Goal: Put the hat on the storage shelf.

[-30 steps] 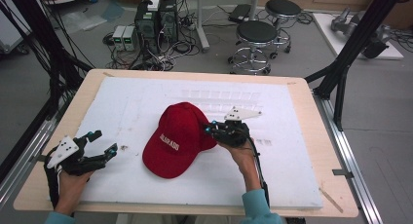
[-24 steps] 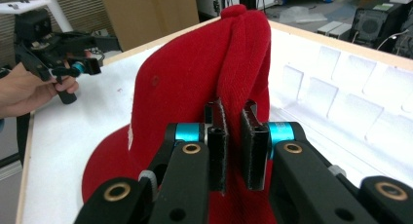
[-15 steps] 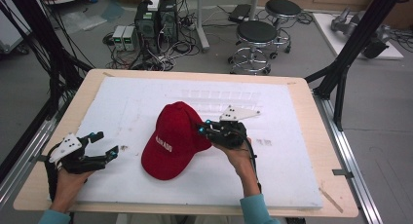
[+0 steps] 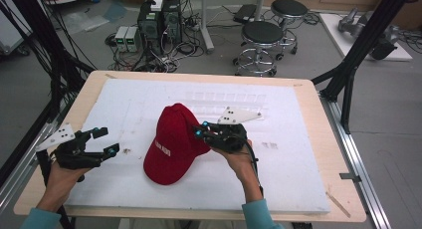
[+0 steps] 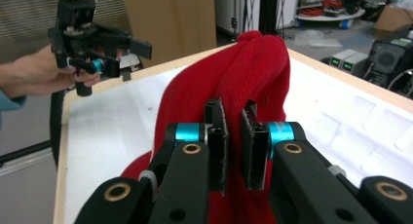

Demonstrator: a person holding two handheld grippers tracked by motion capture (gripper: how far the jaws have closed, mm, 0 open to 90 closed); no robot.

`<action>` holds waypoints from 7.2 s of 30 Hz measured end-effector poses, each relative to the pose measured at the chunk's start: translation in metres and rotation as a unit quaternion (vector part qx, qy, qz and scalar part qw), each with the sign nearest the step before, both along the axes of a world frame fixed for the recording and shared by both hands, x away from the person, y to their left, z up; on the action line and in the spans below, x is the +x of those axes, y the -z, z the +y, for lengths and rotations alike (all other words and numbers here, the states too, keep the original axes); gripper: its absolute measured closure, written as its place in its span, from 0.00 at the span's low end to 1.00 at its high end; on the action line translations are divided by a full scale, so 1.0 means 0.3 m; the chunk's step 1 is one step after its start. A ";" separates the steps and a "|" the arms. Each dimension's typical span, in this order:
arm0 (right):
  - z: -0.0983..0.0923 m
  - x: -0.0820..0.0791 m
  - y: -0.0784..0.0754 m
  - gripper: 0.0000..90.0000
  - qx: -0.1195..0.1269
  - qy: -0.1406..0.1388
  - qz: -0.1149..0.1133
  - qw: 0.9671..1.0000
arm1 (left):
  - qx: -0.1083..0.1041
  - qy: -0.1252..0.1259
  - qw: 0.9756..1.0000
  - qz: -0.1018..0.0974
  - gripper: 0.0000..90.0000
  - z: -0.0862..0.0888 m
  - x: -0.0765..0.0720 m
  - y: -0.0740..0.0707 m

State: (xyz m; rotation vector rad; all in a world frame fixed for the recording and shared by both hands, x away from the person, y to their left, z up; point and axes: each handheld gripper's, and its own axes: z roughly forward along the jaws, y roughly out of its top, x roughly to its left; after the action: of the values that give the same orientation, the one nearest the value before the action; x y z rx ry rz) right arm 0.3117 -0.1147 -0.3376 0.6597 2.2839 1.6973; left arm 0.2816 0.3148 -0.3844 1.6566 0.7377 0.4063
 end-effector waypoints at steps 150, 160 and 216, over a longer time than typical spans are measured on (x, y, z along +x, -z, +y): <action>0.020 -0.090 0.092 0.71 0.006 0.003 0.072 0.997 | 0.055 0.107 0.992 -0.029 0.96 -0.516 0.128 -0.334; 0.025 -0.087 0.084 0.94 0.022 -0.012 0.080 0.997 | 0.040 0.112 0.992 -0.036 0.96 -0.510 0.128 -0.329; -0.181 0.183 0.023 0.95 0.053 0.168 0.001 0.984 | 0.040 -0.034 0.999 -0.014 0.08 -0.134 0.012 0.102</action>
State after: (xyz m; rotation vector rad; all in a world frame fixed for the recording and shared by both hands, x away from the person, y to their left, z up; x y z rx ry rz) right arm 0.3667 -0.1690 -0.3446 1.0042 1.9570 1.6579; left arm 0.2853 0.2745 -0.4152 1.7017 0.7671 0.5117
